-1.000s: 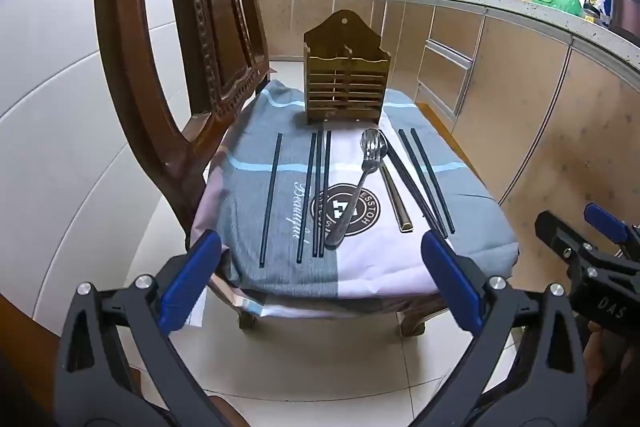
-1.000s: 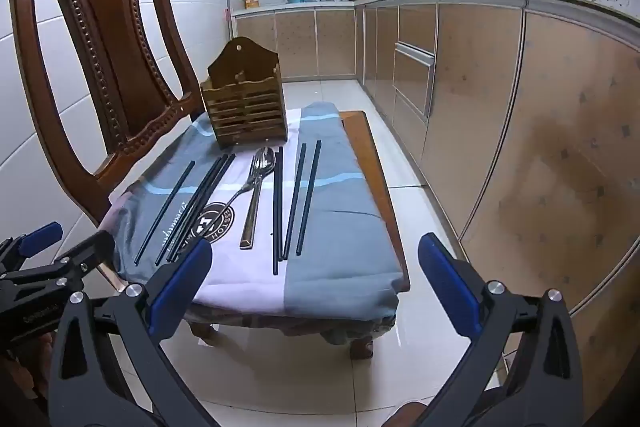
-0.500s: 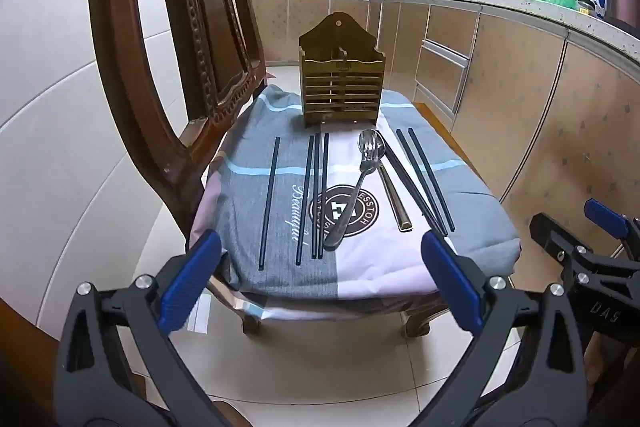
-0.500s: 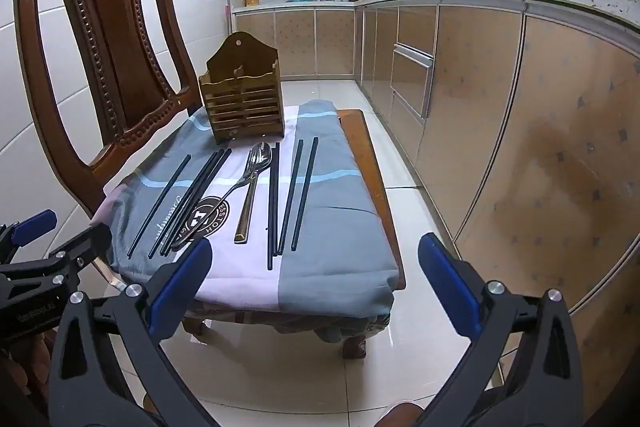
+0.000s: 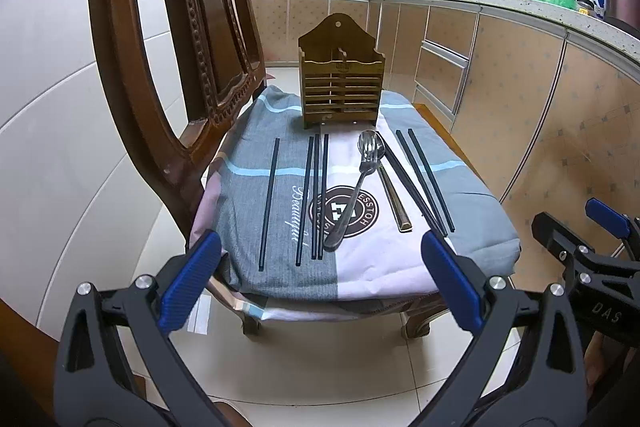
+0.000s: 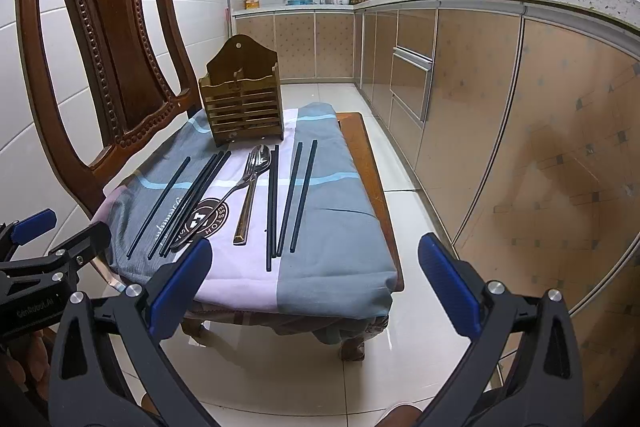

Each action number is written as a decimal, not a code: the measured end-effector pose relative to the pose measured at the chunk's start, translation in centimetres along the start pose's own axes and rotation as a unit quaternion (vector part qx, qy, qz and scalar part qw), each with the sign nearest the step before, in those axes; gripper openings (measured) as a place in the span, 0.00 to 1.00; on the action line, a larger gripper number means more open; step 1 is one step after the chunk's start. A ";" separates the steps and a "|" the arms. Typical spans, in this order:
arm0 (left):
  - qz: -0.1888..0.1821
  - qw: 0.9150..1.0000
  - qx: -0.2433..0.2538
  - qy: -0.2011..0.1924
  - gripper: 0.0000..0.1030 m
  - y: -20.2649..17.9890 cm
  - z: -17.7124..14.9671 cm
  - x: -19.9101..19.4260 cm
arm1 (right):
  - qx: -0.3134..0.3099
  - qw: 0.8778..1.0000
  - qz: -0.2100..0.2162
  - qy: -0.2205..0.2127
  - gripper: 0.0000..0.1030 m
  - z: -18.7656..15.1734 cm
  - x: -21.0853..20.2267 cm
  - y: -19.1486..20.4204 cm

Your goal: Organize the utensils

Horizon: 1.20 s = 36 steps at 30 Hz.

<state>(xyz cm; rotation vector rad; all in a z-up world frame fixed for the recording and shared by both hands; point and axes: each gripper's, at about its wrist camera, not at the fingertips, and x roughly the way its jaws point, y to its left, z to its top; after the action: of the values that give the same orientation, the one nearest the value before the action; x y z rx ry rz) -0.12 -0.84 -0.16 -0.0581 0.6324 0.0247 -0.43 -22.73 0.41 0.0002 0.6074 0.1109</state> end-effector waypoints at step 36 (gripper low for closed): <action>-0.001 1.000 0.003 0.008 0.96 -0.1 -0.2 0.1 | 0.000 1.000 0.001 0.001 0.98 -0.1 0.1 -0.1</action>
<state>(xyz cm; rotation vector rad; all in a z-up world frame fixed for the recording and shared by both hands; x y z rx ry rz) -0.17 -0.91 -0.41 -0.0531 0.6485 0.0214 -0.38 -22.87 0.21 0.0006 0.6101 0.1126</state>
